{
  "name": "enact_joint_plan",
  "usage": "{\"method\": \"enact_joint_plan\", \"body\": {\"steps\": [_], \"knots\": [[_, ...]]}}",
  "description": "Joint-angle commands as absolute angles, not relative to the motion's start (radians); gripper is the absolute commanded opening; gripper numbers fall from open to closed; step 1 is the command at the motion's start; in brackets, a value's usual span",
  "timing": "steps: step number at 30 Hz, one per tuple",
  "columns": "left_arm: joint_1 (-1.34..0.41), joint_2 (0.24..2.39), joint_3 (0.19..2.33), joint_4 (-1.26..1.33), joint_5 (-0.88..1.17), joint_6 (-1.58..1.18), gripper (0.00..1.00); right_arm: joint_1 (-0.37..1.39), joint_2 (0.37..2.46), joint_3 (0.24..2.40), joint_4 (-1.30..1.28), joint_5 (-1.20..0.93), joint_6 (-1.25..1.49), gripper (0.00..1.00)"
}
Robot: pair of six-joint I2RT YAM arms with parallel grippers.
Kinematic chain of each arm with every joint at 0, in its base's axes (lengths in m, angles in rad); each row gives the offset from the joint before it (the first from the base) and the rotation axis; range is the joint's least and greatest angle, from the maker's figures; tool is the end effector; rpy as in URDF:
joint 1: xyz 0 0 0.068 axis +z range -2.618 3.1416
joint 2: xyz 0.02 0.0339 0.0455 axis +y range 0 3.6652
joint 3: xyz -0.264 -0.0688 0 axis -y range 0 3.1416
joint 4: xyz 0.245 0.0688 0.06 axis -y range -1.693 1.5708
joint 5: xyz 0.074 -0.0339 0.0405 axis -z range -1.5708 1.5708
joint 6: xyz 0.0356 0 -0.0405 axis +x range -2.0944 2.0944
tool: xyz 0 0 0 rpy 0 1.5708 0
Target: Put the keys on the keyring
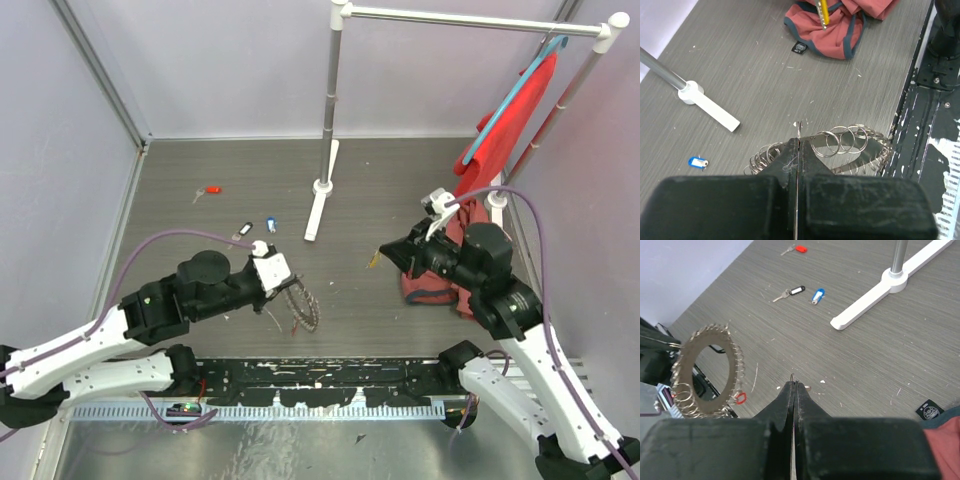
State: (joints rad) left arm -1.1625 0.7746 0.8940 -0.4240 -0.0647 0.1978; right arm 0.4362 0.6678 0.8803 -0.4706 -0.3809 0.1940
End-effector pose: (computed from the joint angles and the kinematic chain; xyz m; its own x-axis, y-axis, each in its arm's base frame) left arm 0.0704 -0.1569 0.3541 0.0584 0.3589 -0.9316 0.8974 0.3899 0.2065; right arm 0.1241 0.0724 0.3600 -0.3654 0.0271 -0.9304 -0.6599 0.6974 0.2795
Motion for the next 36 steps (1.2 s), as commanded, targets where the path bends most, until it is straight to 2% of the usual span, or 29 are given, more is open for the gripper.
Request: {"method": "enact_joint_plan", "body": {"steps": [1, 10, 19, 36], "knots": [[-1.174, 0.833, 0.991, -0.37, -0.061, 0.205, 0.0, 0.438, 0.612, 0.963, -0.518, -0.394, 0.211, 0.01], [-1.181, 1.023, 1.115, -0.322, 0.006, 0.318, 0.0, 0.438, 0.49, 1.026, -0.605, -0.389, 0.138, 0.01], [-1.181, 1.112, 1.176, -0.151, -0.051, 0.406, 0.0, 0.437, 0.436, 1.049, -0.533, -0.461, 0.108, 0.01], [-1.181, 1.043, 1.073, -0.045, -0.171, 0.363, 0.0, 0.438, 0.515, 0.945, -0.337, -0.583, 0.15, 0.01]]}}
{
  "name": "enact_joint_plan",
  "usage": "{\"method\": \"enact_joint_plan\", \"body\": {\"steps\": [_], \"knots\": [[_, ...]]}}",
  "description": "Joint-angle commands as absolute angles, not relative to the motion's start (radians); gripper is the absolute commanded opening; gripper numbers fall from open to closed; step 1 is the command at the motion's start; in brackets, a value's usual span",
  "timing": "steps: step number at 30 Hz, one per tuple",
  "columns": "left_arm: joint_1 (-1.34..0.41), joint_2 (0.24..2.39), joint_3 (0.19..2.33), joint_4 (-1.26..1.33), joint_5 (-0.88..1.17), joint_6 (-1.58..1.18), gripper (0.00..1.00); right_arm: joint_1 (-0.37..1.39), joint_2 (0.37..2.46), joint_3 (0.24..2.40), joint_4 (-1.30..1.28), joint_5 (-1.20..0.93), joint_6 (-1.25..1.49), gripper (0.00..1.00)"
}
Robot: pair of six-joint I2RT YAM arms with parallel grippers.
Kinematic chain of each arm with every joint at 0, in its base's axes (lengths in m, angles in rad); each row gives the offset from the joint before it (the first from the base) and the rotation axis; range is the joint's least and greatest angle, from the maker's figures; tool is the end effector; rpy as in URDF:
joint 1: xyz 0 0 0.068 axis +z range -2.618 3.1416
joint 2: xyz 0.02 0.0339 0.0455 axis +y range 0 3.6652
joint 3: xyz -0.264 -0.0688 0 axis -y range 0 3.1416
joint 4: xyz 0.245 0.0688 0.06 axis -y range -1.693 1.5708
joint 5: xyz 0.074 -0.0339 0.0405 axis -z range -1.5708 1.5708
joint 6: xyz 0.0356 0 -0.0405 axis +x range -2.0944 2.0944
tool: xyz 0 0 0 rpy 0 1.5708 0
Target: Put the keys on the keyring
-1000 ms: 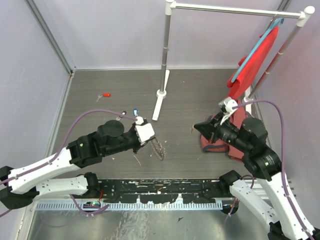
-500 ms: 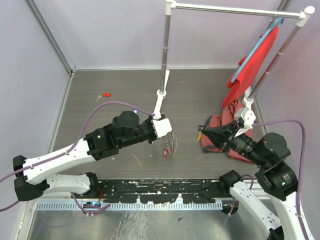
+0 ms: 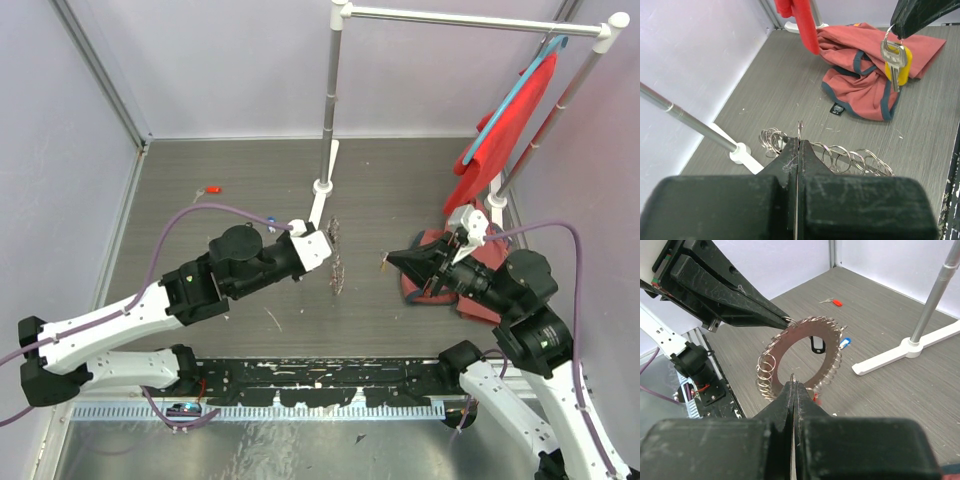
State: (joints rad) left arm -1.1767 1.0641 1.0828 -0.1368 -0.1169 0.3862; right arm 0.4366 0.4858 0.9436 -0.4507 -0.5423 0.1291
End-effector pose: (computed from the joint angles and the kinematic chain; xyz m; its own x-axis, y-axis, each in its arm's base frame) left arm 0.0976 -0.2240 0.3960 0.2868 0.2847 -0.9147 0.8253 0.4114 0.3868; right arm 0.0686 0.0523 0.3996 -0.1005 0.0748 -0.9921 -0.8238 0.5529 0.1251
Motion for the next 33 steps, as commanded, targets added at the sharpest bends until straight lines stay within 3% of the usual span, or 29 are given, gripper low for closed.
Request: {"method": "enact_joint_plan", "body": {"steps": [1, 11, 20, 25, 33], "knots": [[-1.181, 1.046, 1.075, -0.049, -0.166, 0.362, 0.0, 0.437, 0.523, 0.944, -0.324, -0.589, 0.156, 0.01], [-1.181, 1.059, 1.075, -0.067, -0.139, 0.34, 0.0, 0.437, 0.54, 0.863, -0.171, -0.638, 0.243, 0.01], [-1.205, 1.141, 1.212, -0.208, -0.118, 0.32, 0.0, 0.438, 0.541, 0.858, -0.134, -0.666, 0.235, 0.01], [-1.221, 1.129, 1.127, -0.078, -0.118, 0.308, 0.0, 0.438, 0.529, 0.858, -0.141, -0.676, 0.198, 0.01], [-1.239, 1.079, 1.117, -0.099, -0.106, 0.33, 0.0, 0.439, 0.511, 0.881, -0.21, -0.674, 0.105, 0.01]]}}
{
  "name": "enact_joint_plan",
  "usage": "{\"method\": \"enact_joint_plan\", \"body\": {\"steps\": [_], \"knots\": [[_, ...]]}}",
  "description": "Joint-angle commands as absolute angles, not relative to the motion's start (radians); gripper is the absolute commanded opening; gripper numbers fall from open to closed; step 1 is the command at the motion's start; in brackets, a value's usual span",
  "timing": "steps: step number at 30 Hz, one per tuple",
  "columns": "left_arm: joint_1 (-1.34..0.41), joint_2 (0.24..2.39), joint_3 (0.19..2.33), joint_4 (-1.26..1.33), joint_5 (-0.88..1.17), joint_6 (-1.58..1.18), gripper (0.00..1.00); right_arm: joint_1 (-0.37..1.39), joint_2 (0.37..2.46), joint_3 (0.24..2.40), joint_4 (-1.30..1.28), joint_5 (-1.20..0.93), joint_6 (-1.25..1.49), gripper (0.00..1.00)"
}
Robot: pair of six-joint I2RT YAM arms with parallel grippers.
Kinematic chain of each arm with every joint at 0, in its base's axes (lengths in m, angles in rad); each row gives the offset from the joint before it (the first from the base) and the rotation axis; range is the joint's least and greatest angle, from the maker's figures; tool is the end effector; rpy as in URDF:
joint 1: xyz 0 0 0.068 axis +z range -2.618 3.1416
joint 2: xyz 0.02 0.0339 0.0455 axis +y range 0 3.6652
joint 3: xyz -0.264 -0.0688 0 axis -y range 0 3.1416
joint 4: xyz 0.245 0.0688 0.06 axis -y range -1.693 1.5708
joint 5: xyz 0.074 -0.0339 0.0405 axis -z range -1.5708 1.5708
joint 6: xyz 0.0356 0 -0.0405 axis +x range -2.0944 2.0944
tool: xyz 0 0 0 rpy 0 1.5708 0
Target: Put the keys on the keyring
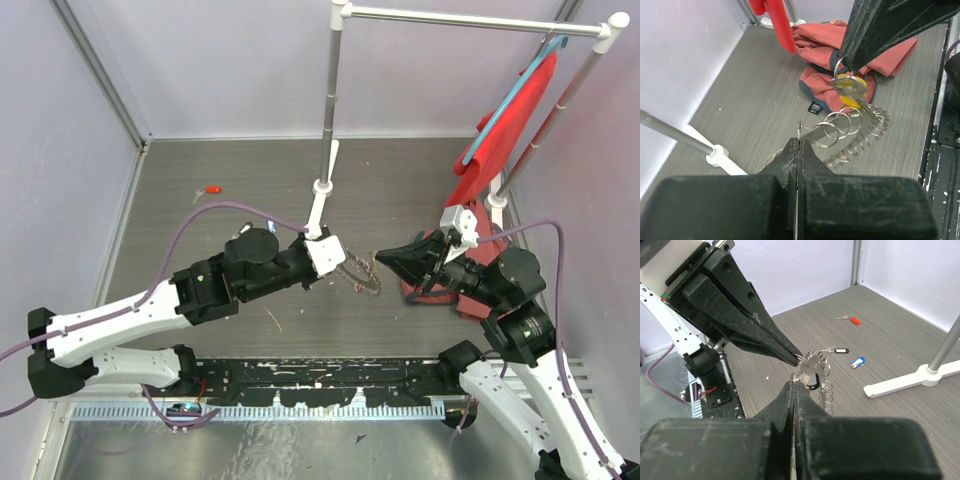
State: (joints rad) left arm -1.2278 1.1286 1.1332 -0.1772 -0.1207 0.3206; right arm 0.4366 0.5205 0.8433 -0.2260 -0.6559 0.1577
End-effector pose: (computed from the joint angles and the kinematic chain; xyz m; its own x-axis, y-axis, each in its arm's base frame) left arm 0.0913 -0.2429 0.3945 0.2272 0.2939 -0.9284 0.8676 0.3719 0.3301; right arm 0.0869 0.0645 0.3893 -0.0525 0.1128 -0.9922 -0.8880 0.4493 0.0981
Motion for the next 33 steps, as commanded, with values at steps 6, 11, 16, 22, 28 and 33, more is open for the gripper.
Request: {"method": "enact_joint_plan", "body": {"steps": [6, 11, 16, 22, 28, 33], "knots": [[-1.291, 1.082, 1.115, -0.1, -0.168, 0.367, 0.0, 0.438, 0.566, 0.905, -0.171, -0.784, 0.094, 0.01], [-1.33, 1.102, 1.126, -0.099, -0.232, 0.367, 0.0, 0.437, 0.604, 0.917, -0.171, -0.824, 0.08, 0.01], [-1.33, 1.103, 1.118, -0.07, -0.275, 0.358, 0.0, 0.438, 0.573, 0.901, -0.174, -0.803, 0.078, 0.01], [-1.33, 1.114, 1.115, -0.064, -0.271, 0.33, 0.0, 0.438, 0.56, 0.87, -0.142, -0.8, 0.102, 0.01], [-1.331, 1.116, 1.118, -0.06, -0.268, 0.325, 0.0, 0.438, 0.583, 0.881, -0.147, -0.802, 0.099, 0.01], [-1.33, 1.115, 1.12, -0.063, -0.267, 0.324, 0.0, 0.438, 0.599, 0.879, -0.138, -0.817, 0.106, 0.01]]}}
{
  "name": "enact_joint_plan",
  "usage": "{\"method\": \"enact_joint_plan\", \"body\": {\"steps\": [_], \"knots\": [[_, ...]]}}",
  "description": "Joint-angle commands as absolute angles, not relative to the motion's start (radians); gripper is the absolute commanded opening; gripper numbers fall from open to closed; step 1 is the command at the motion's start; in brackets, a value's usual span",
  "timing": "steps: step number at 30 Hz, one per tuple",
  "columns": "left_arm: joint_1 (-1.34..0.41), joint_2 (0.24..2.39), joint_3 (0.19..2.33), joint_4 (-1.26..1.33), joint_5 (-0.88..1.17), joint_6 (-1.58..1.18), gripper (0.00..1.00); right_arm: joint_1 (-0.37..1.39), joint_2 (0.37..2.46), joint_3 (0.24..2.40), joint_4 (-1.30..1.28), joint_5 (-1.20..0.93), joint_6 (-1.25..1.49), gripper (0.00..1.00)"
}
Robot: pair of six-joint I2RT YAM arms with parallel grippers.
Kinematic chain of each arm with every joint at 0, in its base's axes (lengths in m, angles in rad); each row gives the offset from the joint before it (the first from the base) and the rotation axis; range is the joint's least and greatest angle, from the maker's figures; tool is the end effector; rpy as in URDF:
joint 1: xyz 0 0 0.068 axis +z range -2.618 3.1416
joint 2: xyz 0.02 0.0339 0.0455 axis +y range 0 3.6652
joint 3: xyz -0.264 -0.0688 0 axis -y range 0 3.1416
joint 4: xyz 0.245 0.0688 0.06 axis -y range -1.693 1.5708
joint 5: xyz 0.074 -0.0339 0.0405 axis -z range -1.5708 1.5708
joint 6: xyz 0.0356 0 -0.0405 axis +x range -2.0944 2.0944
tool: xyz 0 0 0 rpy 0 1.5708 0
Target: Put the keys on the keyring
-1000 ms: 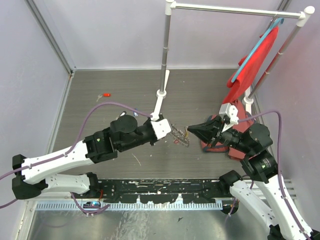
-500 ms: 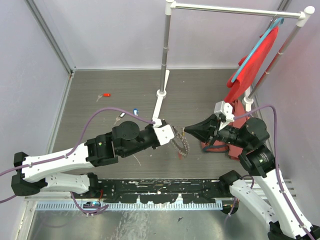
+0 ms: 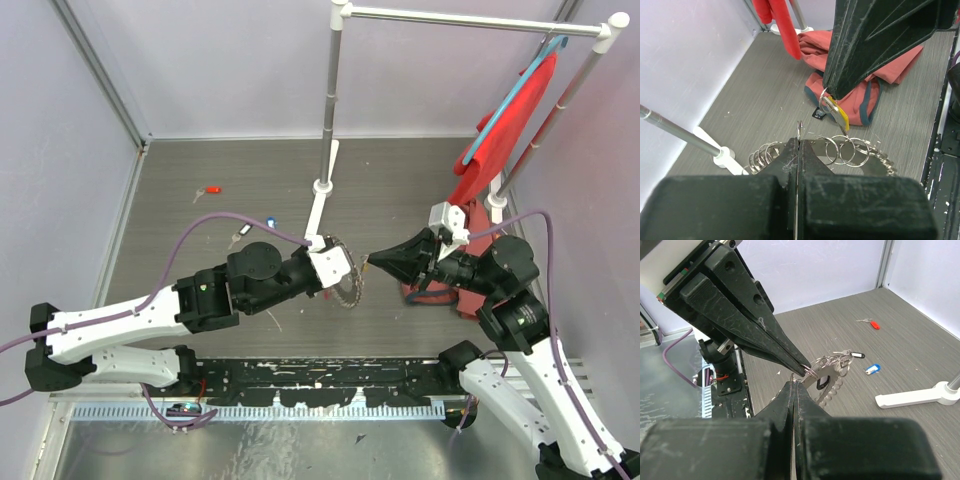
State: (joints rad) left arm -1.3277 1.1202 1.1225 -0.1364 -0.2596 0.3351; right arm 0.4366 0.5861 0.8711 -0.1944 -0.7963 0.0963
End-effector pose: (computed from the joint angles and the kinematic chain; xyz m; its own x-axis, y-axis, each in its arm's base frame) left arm 0.0708 -0.2476 0.3972 0.2580 0.2803 -0.9246 0.8387 0.4102 0.3583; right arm 0.0951 0.0724 0.3949 -0.0089 0.0701 -0.9975 -0.9443 0.3275 0.0314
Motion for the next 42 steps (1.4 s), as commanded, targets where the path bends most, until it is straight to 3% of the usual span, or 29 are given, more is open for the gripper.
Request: {"method": "enact_joint_plan", "body": {"steps": [1, 42], "knots": [[-1.33, 1.115, 1.122, -0.065, -0.266, 0.323, 0.0, 0.438, 0.602, 0.879, -0.138, -0.82, 0.107, 0.01], [-1.332, 1.142, 1.154, -0.106, -0.246, 0.322, 0.0, 0.459, 0.678, 0.887, -0.172, -0.76, 0.129, 0.01]]}}
